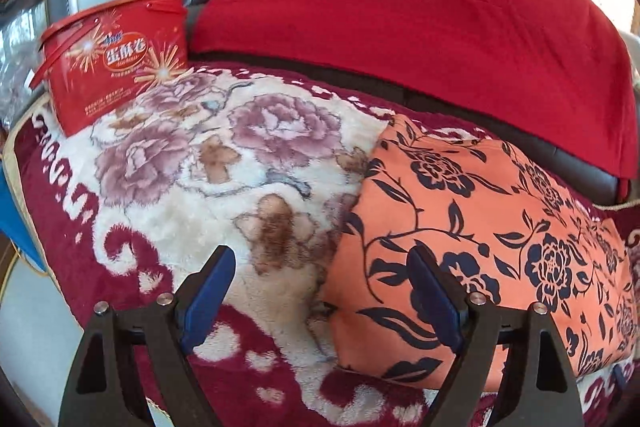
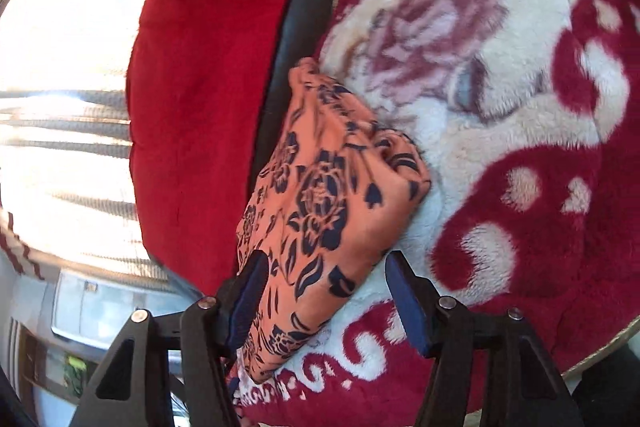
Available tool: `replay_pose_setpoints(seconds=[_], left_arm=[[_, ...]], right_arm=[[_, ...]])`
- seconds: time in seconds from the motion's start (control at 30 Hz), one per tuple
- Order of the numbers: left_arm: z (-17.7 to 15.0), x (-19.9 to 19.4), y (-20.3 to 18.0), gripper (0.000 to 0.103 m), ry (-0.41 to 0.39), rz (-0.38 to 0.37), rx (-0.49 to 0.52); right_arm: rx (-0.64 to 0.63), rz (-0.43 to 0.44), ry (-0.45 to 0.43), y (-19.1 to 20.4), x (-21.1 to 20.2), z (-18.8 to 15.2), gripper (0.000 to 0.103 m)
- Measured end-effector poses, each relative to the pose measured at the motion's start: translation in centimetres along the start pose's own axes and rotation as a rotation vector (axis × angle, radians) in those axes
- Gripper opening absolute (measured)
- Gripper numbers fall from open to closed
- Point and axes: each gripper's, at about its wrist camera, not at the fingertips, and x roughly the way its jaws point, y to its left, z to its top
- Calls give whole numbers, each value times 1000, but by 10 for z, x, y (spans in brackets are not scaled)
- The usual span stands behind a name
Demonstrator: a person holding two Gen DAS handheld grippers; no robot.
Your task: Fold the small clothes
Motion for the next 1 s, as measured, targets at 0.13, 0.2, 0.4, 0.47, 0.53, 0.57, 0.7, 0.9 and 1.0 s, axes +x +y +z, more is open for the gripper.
replay_pose_setpoints(seconds=[0.13,0.2,0.4,0.47,0.53,0.57,0.7,0.9,1.0], left_arm=[[2,1,0,88,11,-27,3],[2,-1,-2,88,1,-29,12],[3,0,2,88,14,-6,19],[6,1,14,88,19,5,-18],[9,2,29,88,25,29,-64],[11,3,38,88,30,43,-92],[13,8,64,88,54,82,-162],[16,4,96,88,51,104,-248],[18,1,109,88,39,113,-281]], right_arm=[[50,-33,-11,-12,14,3,64],[74,-13,-35,-15,17,7,64],[50,-39,-118,-11,31,23,56],[8,-91,-132,-6,38,26,29],[9,-108,-131,-8,41,29,25],[-3,-115,-137,-4,42,29,23],[-212,-204,-186,46,38,19,18],[-517,-187,-200,160,46,-19,17],[-680,-179,-161,213,63,-60,17]])
